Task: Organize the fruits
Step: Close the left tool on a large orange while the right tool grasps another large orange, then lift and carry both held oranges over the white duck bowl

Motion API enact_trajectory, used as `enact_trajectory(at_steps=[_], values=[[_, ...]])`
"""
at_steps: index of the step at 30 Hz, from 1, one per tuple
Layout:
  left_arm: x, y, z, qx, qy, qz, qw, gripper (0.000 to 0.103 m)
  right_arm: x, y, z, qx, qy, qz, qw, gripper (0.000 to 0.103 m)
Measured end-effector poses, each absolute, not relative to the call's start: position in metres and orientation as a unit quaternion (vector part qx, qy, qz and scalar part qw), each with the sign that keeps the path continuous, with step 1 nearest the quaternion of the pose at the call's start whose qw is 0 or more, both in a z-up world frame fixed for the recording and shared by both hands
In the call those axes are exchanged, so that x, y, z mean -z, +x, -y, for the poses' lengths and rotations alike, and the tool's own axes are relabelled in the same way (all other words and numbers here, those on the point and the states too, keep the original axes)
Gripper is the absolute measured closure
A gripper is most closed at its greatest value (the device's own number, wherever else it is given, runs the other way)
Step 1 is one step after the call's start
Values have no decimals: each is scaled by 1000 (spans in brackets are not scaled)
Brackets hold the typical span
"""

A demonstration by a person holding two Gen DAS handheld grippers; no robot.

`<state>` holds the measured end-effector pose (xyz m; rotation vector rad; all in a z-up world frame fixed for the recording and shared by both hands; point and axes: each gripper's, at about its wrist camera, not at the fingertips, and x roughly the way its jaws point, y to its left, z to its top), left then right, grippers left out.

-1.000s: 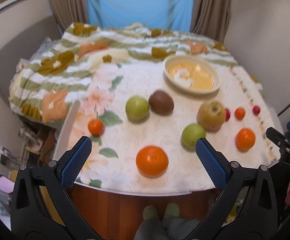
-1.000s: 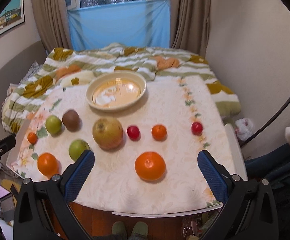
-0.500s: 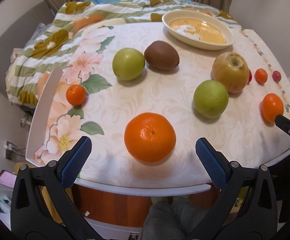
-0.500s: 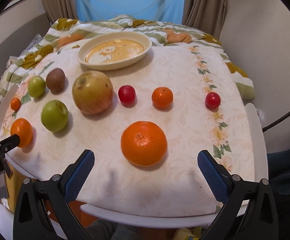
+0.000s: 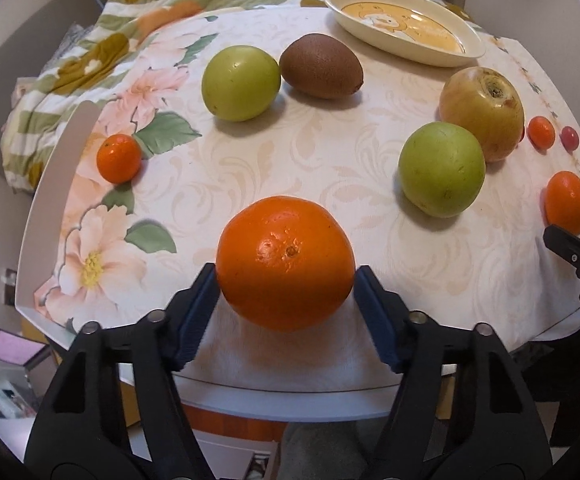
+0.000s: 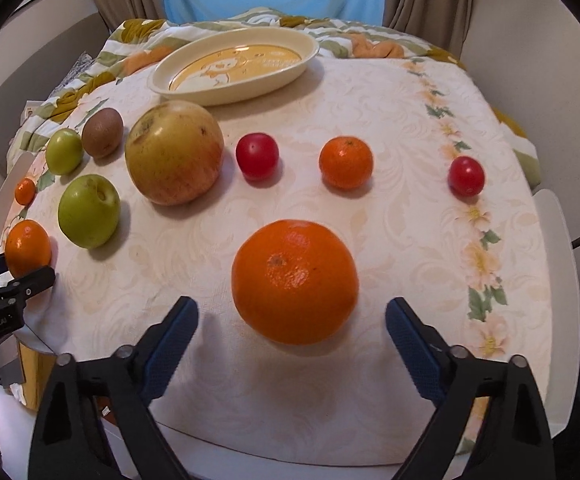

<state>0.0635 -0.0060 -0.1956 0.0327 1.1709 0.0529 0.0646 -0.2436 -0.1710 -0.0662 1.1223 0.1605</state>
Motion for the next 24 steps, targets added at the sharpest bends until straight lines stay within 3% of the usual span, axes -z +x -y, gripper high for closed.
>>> enact_trajectory(at_steps=[11, 15, 24], values=[[195, 61, 6, -26, 16, -547, 837, 37, 174, 77, 236, -84, -46, -531, 842, 30], [195, 60, 4, -23, 13, -542, 840, 37, 173, 81, 238, -71, -57, -527, 845, 46], [192, 55, 1, -25, 5, -529, 848, 38, 171, 79, 235, -78, -63, -524, 846, 48]])
